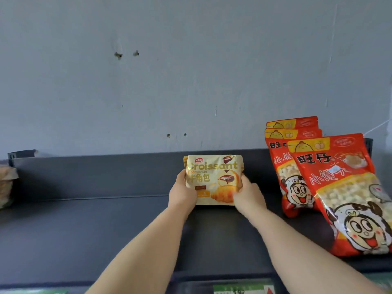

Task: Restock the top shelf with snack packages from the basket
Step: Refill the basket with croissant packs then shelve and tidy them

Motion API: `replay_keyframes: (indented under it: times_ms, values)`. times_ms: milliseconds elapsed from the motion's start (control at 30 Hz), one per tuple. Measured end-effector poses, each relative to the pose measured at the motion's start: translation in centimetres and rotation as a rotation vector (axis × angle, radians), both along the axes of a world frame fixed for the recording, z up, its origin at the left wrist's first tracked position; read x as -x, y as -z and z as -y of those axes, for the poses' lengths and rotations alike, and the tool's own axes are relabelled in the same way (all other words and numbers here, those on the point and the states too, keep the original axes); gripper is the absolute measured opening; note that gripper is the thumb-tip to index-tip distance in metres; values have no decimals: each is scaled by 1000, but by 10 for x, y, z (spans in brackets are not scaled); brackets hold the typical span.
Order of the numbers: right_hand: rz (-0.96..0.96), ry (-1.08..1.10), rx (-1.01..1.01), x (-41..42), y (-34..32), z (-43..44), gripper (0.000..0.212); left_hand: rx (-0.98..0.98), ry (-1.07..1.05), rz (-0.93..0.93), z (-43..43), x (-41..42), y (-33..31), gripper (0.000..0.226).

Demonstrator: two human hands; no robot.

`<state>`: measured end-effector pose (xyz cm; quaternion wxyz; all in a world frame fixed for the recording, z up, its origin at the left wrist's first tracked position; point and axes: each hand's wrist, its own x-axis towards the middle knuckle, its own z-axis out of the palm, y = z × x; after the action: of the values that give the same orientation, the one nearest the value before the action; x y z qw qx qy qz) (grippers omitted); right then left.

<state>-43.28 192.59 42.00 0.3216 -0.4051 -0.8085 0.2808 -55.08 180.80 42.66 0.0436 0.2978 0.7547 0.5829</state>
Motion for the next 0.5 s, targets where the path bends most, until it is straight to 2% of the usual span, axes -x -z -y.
replay_keyframes:
  times_ms: [233, 367, 500]
  values:
    - [179, -34, -100, 0, 10, -1, 75, 80, -14, -90, -9, 13, 15, 55]
    - [156, -36, -110, 1, 10, 2, 77, 114, -32, -71, -10, 12, 15, 64]
    - [120, -35, -141, -3, 5, 5, 78, 54, -63, 22, -4, 3, 7, 75]
